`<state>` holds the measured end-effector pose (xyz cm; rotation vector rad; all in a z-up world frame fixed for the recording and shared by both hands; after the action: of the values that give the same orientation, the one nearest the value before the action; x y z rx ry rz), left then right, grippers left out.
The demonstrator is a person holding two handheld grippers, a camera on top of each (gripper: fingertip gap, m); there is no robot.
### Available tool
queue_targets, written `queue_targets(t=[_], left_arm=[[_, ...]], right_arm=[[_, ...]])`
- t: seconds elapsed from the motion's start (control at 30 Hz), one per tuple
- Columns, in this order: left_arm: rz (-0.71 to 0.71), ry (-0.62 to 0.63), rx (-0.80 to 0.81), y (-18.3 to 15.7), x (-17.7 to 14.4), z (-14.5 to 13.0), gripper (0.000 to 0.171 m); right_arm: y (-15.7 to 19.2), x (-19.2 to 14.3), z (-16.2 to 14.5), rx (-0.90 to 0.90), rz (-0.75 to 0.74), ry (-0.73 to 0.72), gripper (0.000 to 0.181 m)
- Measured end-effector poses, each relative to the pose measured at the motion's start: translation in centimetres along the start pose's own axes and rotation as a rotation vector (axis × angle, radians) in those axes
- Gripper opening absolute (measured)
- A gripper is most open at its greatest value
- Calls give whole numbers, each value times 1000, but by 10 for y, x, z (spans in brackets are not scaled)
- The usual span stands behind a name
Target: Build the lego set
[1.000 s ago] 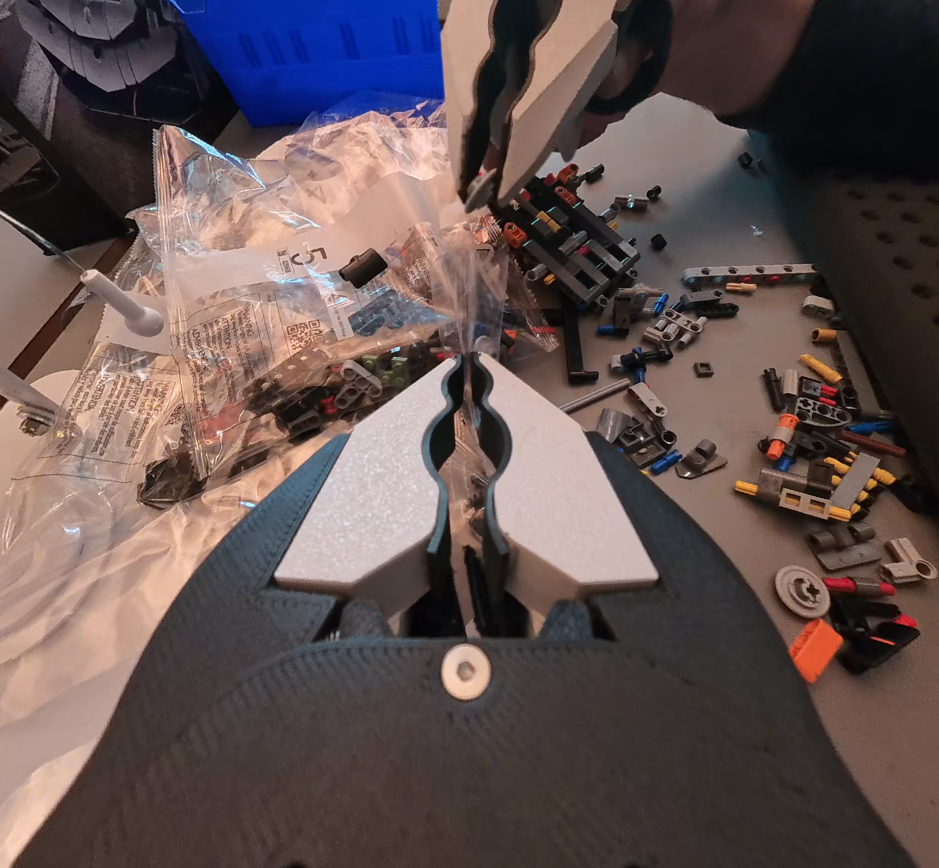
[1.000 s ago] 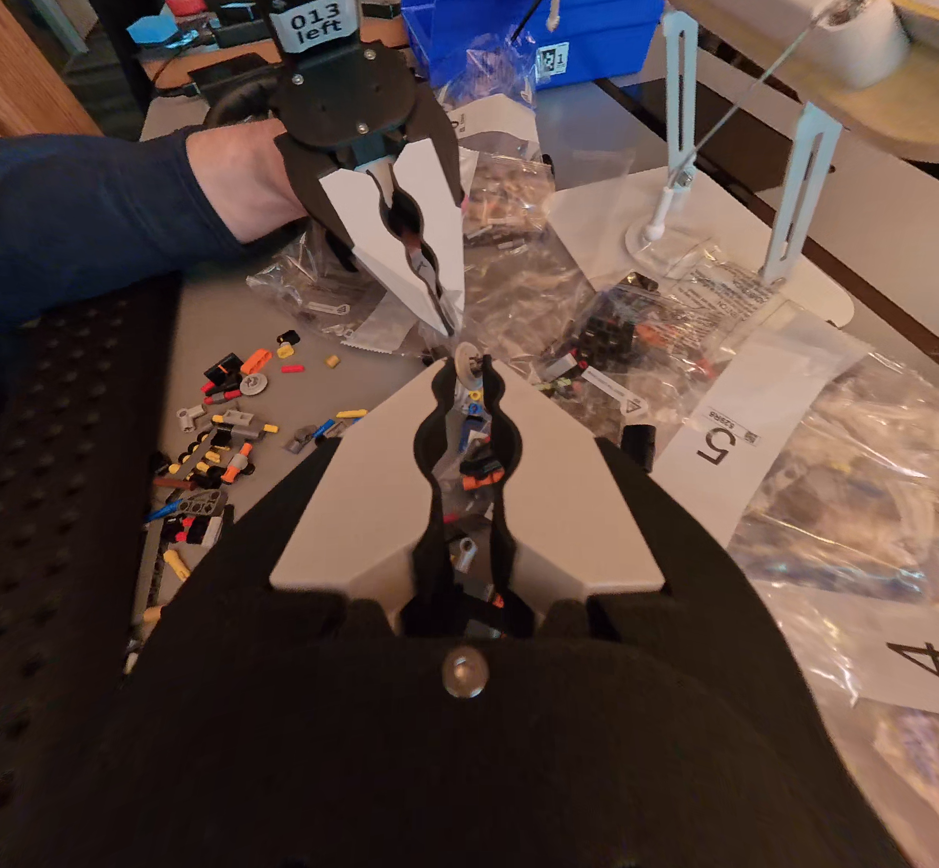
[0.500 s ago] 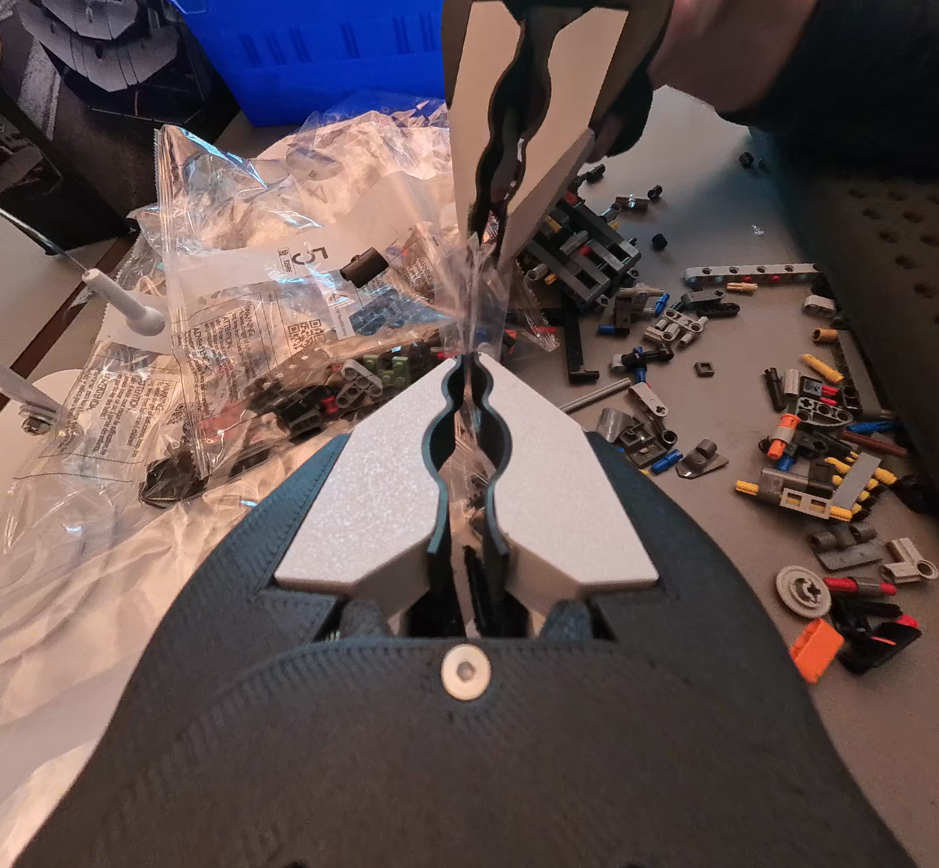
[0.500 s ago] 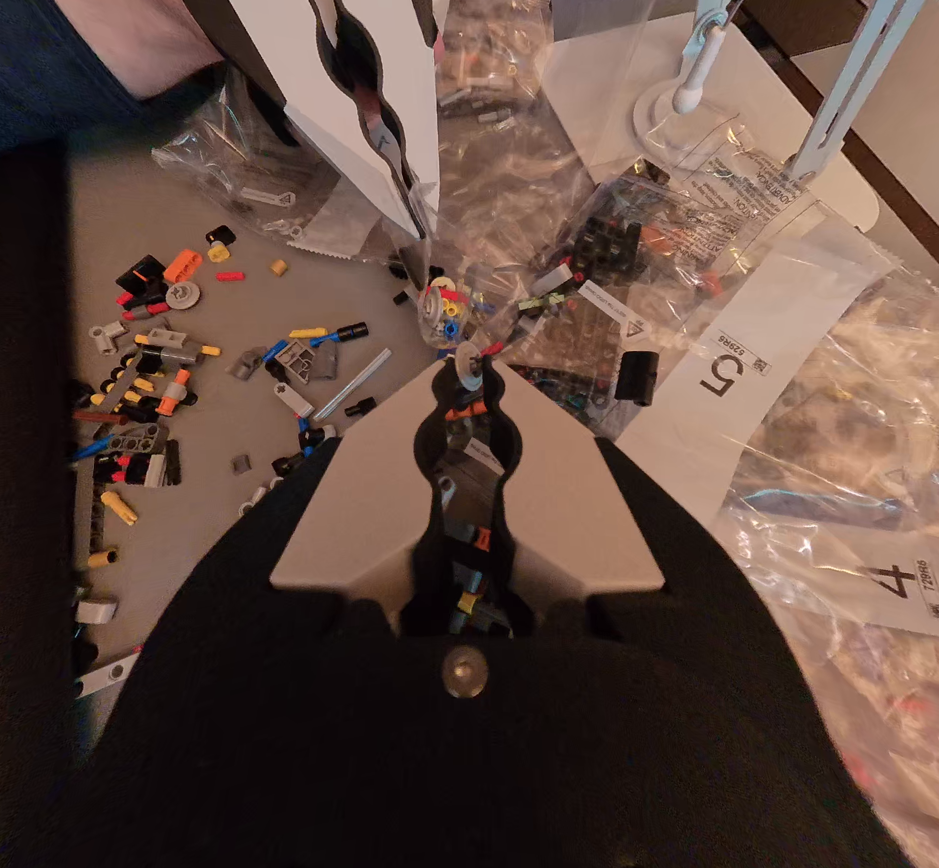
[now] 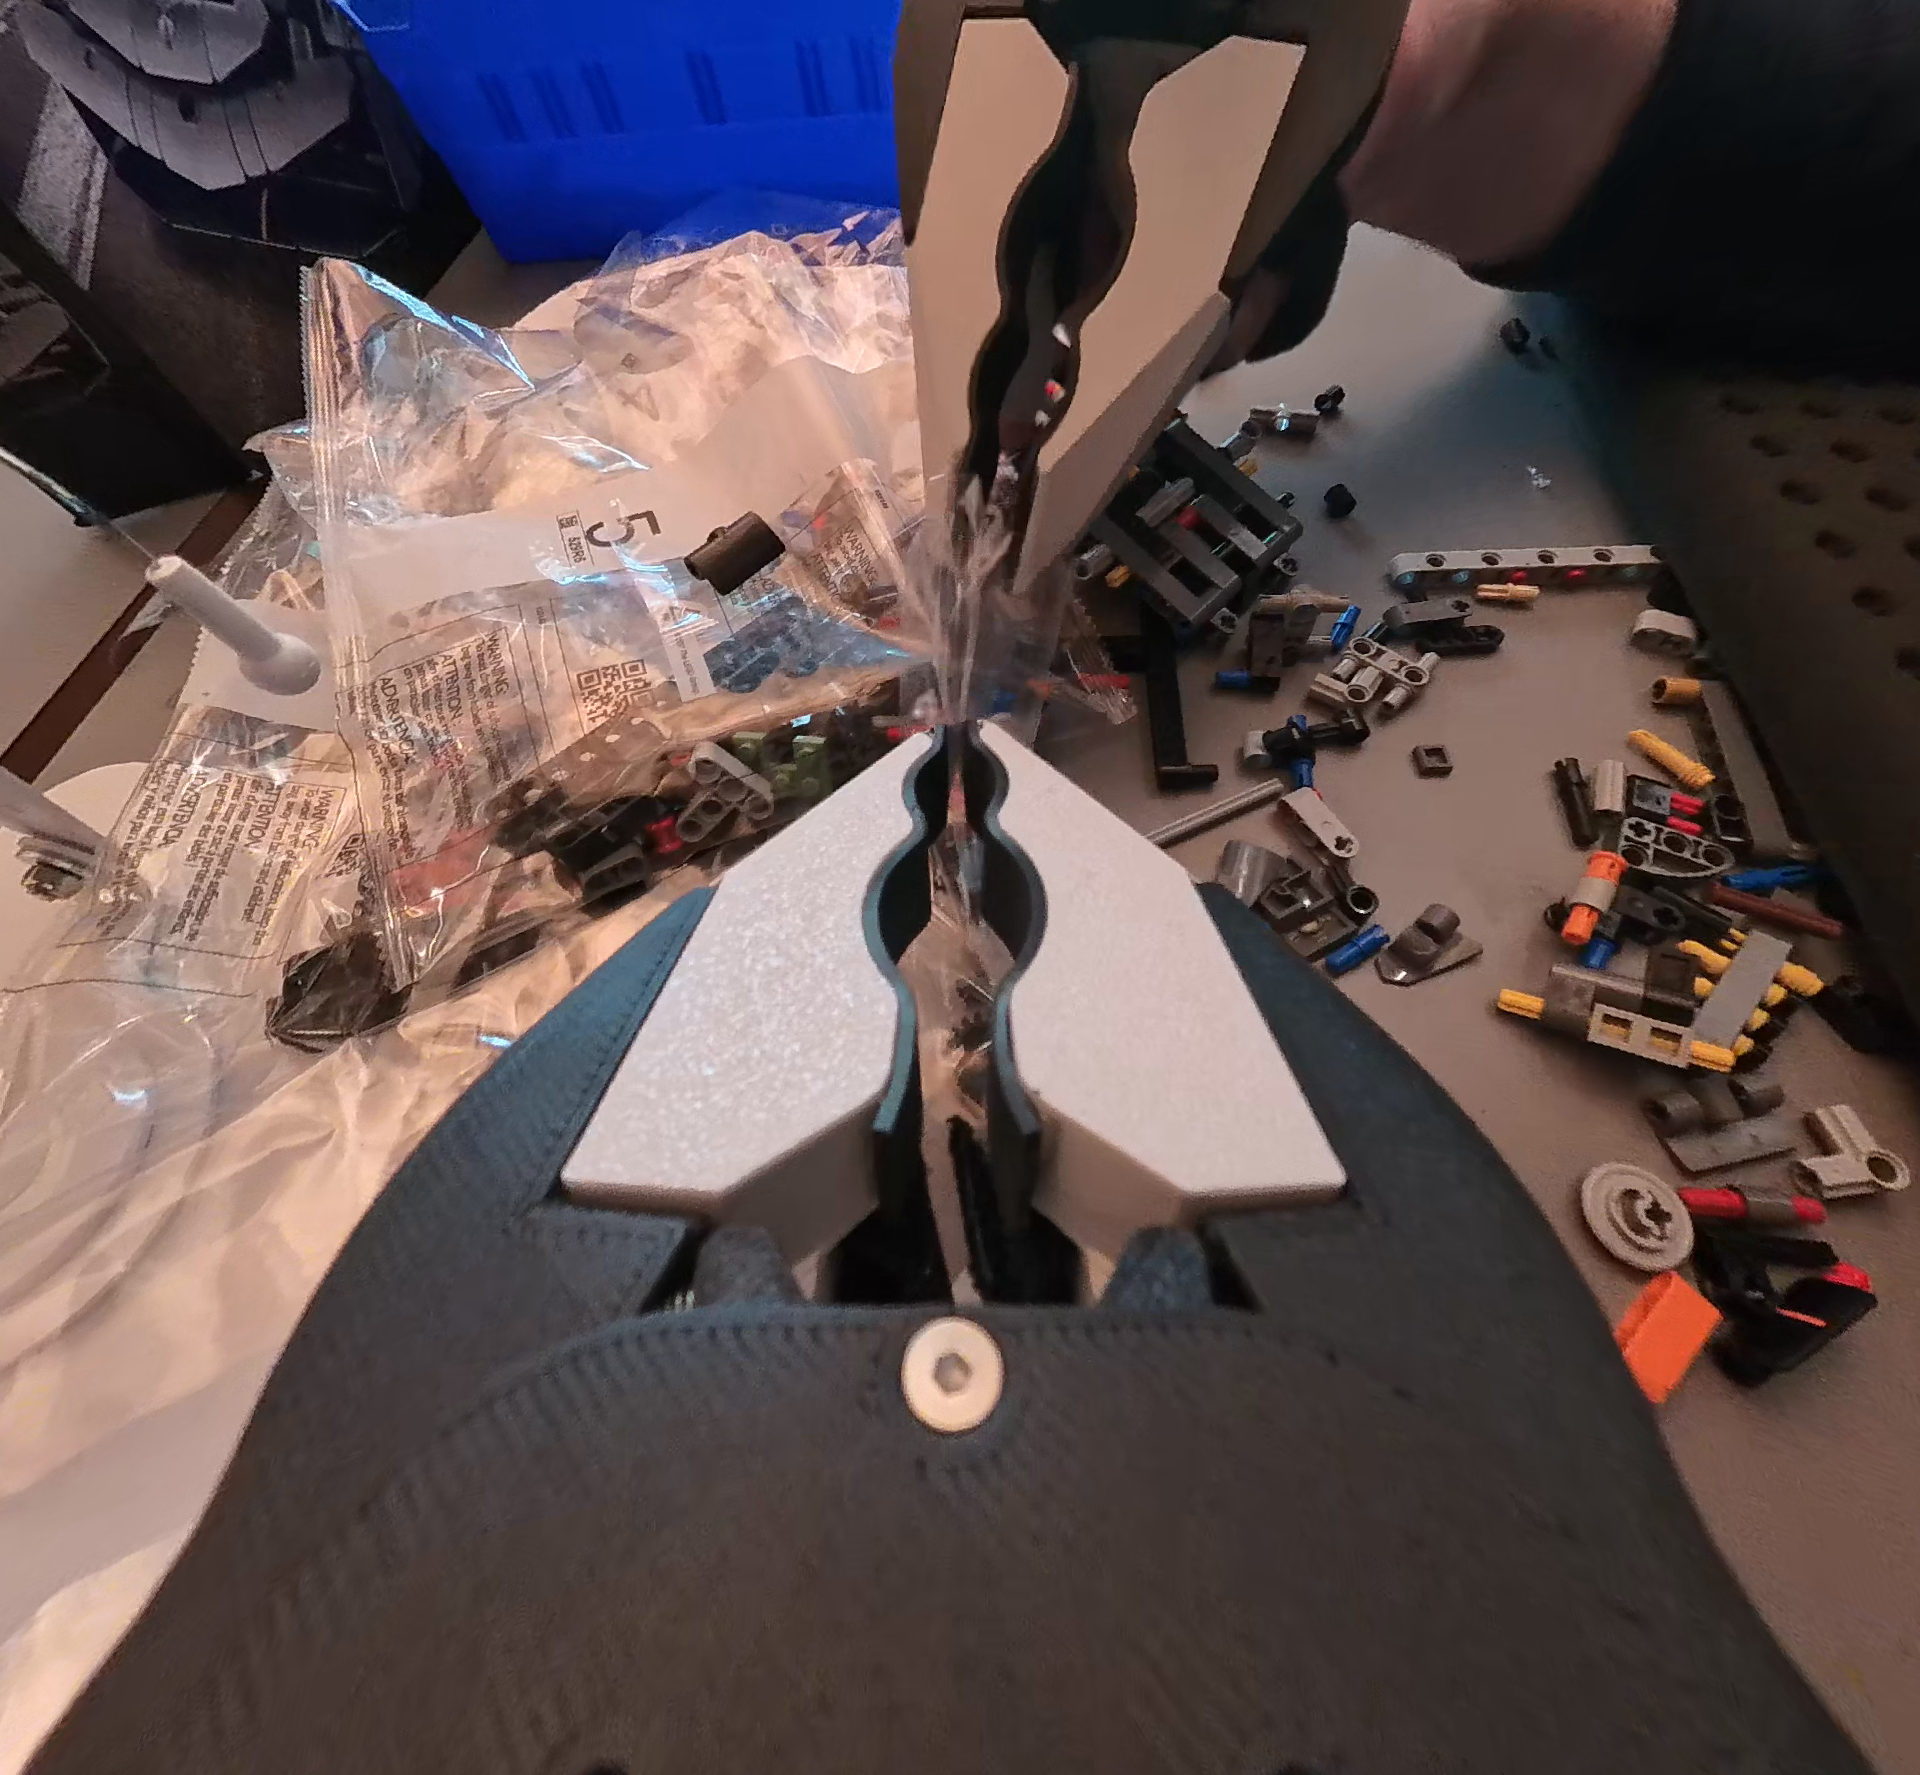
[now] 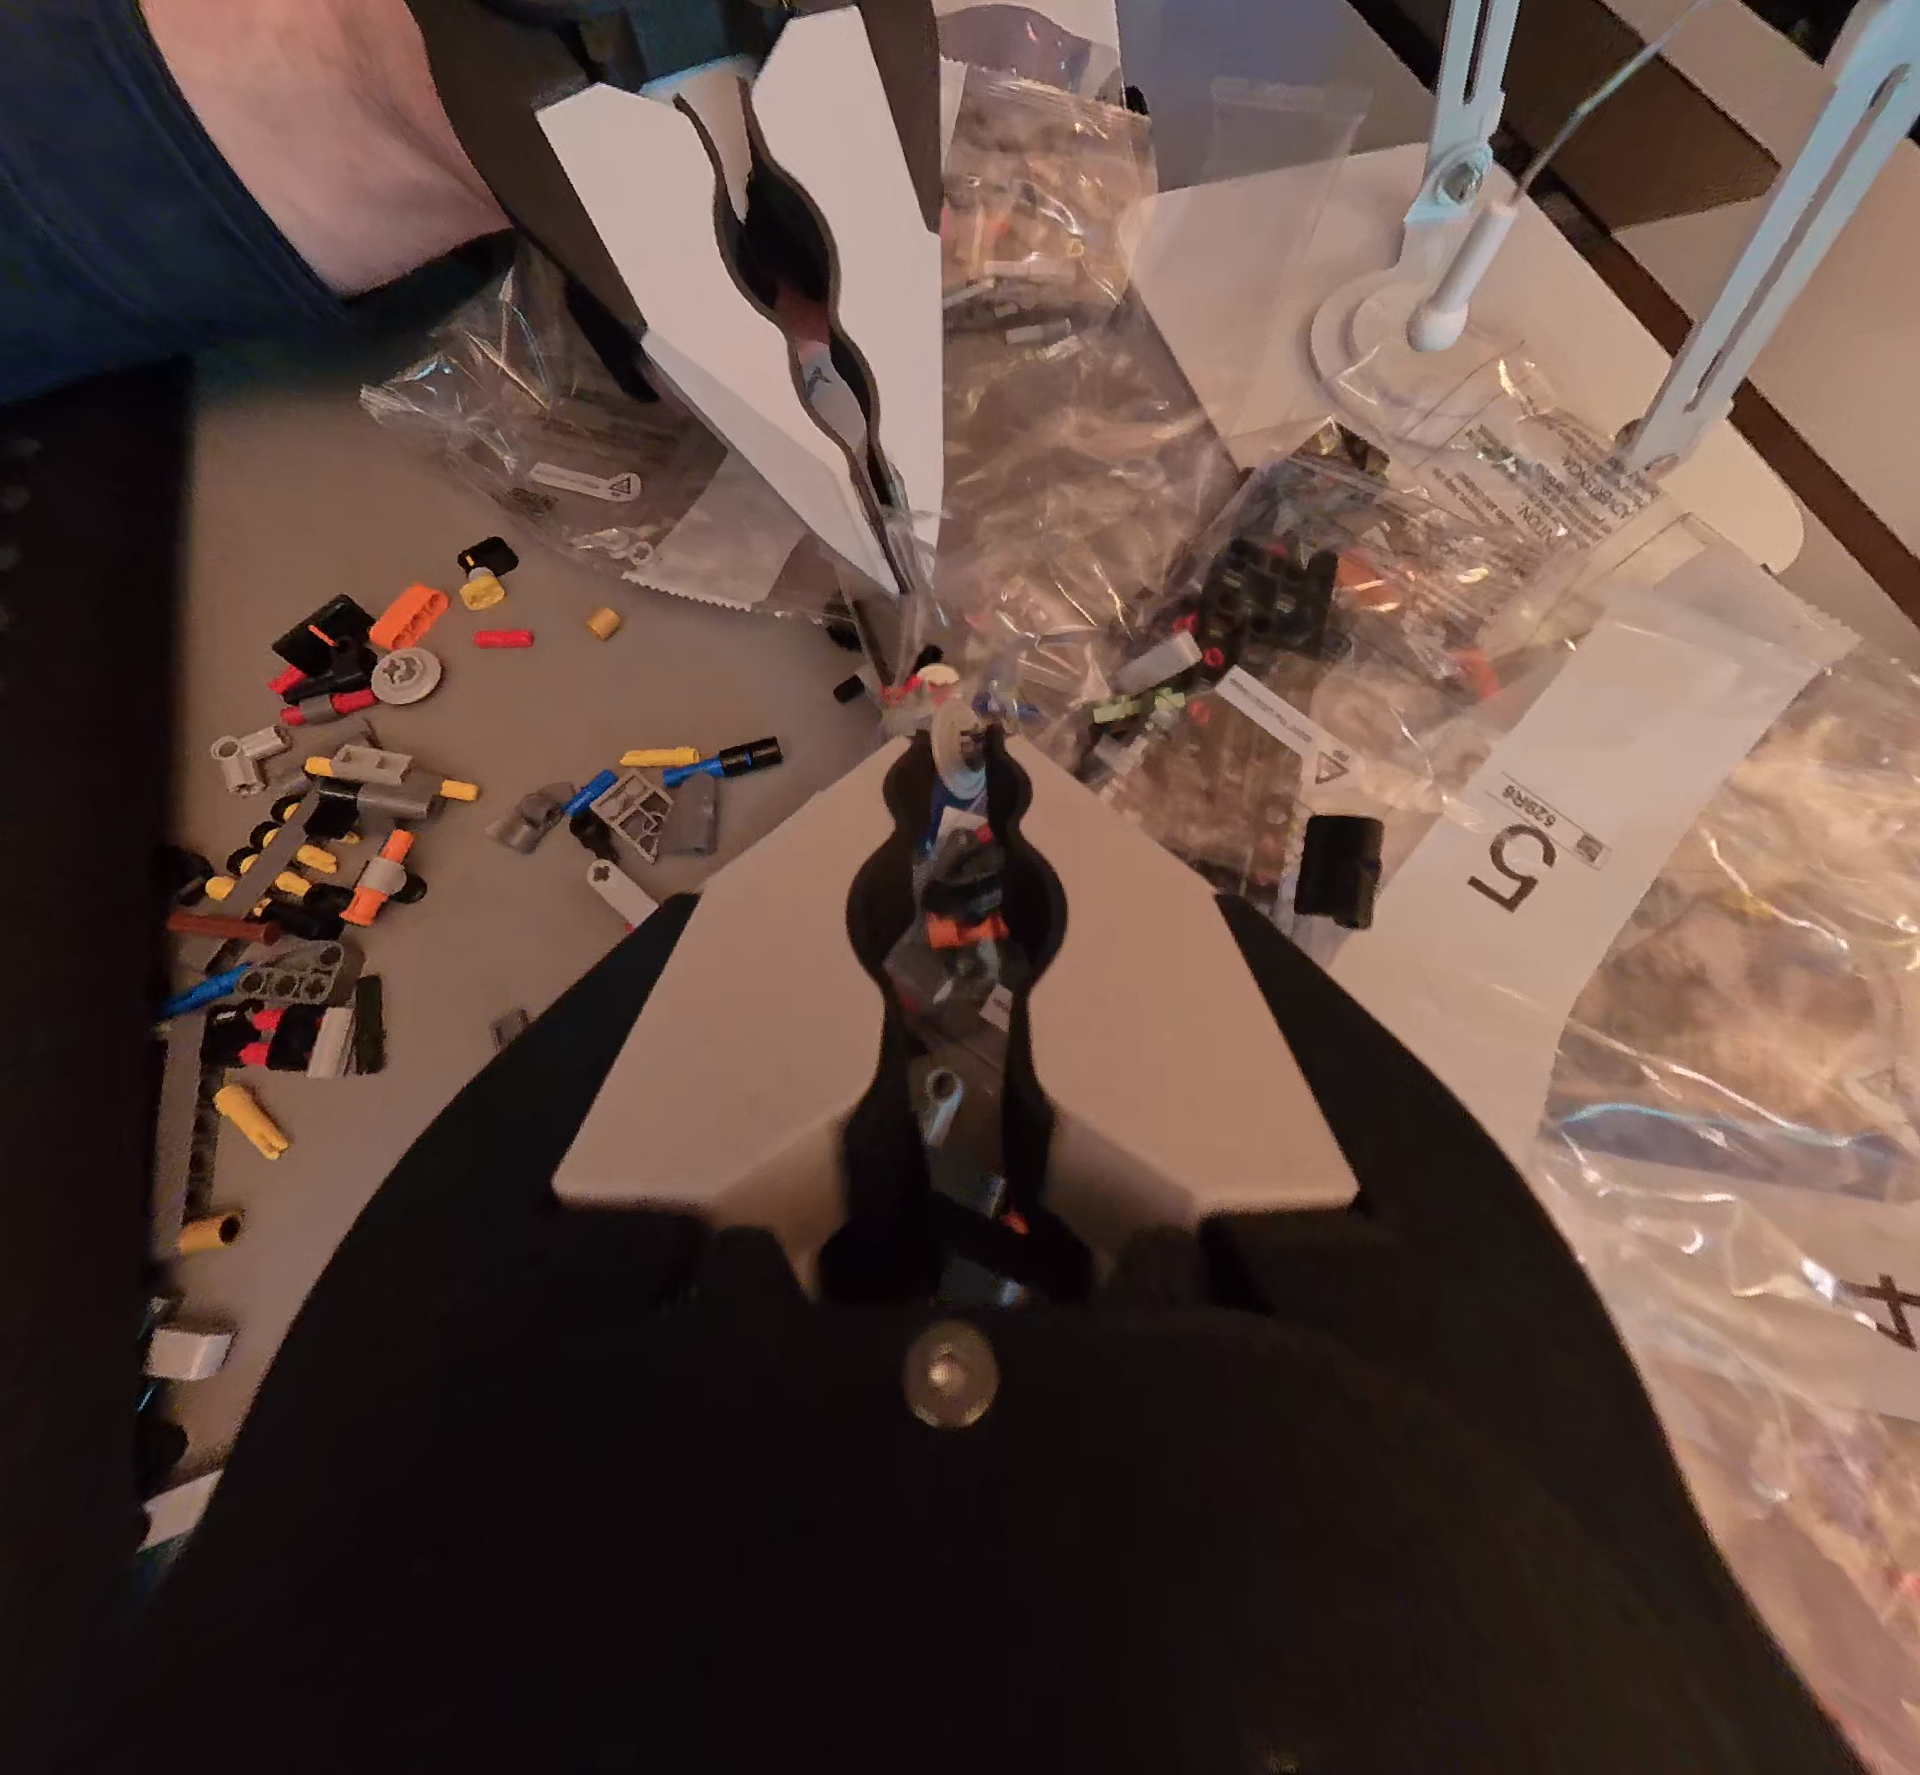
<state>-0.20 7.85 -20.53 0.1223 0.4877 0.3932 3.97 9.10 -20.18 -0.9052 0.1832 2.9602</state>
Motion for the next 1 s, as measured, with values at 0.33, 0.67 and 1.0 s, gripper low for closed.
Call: queue_targets(t=[0.33,0.67,1.0], left_arm=[[-8,-14,-1,-2,0,3,0],[-26,-20,8,-7,5,7,4],[-30,-19,7,-7,7,6,1]], right_arm=[[10,1,12,-35,18,-55,7],[20,10,13,-54,55,-62,7],[8,5,10,-11,12,-43,7]])
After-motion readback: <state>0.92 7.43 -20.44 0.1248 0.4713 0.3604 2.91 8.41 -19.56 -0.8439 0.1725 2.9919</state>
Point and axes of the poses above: each gripper's, where its closed fingertips meet, x out along the fingers, z out of its top, y = z × x across the jaws, the point moved 1 cm from there along -x, back along the fingers, and after that the axes turned 8 degrees about x, right-handed, at the moved point
